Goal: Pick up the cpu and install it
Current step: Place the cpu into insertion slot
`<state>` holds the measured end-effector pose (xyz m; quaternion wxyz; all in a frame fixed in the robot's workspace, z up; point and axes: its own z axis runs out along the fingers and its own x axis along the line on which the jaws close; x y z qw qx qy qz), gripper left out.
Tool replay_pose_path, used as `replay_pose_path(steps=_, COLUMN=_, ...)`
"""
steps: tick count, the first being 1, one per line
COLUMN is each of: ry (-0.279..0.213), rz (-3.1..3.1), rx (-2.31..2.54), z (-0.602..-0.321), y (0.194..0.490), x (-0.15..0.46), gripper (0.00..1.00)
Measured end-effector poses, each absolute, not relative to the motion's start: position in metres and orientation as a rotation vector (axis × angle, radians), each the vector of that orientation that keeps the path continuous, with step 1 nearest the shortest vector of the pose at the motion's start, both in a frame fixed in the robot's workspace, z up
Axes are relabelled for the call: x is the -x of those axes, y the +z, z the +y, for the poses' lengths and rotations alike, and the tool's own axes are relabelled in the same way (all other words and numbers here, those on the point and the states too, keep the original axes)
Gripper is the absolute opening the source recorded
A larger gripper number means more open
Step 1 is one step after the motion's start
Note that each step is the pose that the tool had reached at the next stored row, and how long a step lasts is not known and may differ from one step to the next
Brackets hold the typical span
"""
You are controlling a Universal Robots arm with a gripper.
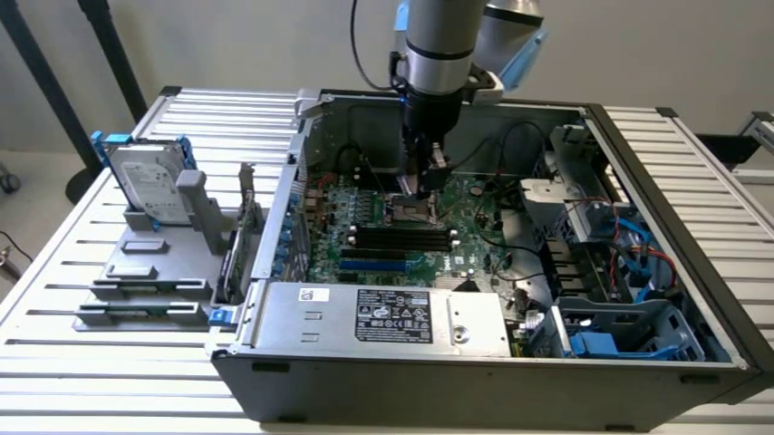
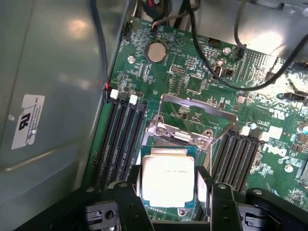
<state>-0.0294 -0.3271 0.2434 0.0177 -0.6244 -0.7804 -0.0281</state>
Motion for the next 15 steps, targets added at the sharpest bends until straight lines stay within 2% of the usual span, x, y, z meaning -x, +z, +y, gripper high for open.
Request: replay_pose_path(steps=15, ry=-0.092, rz=-2.209, rx=2.191, z=-0.3281, y=0.2348, x=0.0315, gripper=0.55)
